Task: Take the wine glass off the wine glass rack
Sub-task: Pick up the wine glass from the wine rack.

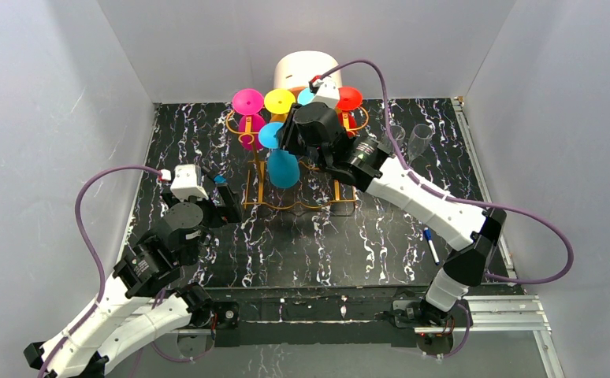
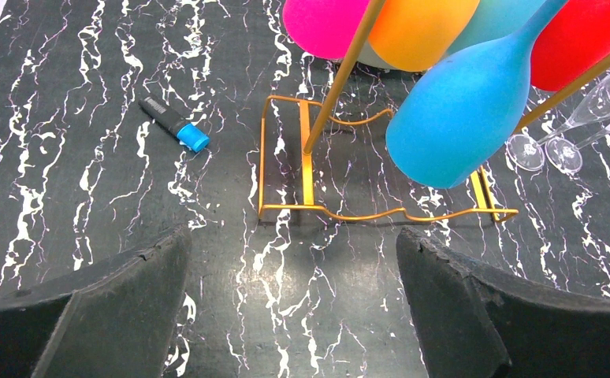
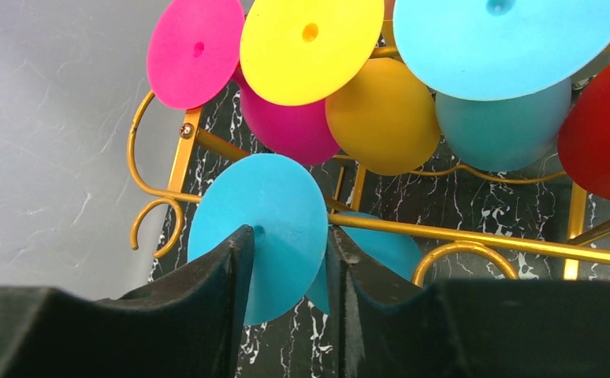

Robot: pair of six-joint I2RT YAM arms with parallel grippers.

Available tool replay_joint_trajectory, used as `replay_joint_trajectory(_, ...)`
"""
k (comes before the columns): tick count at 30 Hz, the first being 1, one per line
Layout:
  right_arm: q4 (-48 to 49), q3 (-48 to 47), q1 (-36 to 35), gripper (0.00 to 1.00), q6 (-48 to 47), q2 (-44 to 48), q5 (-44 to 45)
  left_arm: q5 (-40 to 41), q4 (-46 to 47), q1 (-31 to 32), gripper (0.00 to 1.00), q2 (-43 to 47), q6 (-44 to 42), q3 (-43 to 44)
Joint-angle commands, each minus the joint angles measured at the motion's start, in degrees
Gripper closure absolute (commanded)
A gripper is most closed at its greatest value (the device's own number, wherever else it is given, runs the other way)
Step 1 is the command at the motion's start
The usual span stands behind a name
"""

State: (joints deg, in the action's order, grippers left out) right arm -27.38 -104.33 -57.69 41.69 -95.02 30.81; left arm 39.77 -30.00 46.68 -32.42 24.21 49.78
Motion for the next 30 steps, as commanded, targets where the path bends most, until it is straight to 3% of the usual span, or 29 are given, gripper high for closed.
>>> replay_joint_trajectory(1,0.9,-3.2,0.4,0.63,-0.4,0.1,-0.5,0.5,0.3,0.0,0.02,0.3,-0.5,0.9)
replay_joint_trajectory(10,1.4,-1.2,0.9,0.74,1.6,2.4,0.1,1.0,0.2,-0.1,0.02,0.0,0.1,1.2)
replay_joint_trajectory(21,7.8,8.2,7.1,0.98,10.9,8.5,-12.8,0.8,0.2,0.0,0.02,-0.9,0.9,1.9)
replay_joint_trajectory(30,12.4,11.8,9.6,0.99,15.1,10.4,-21.2,0.0,0.2,-0.1,0.02,-1.1,1.7,1.6)
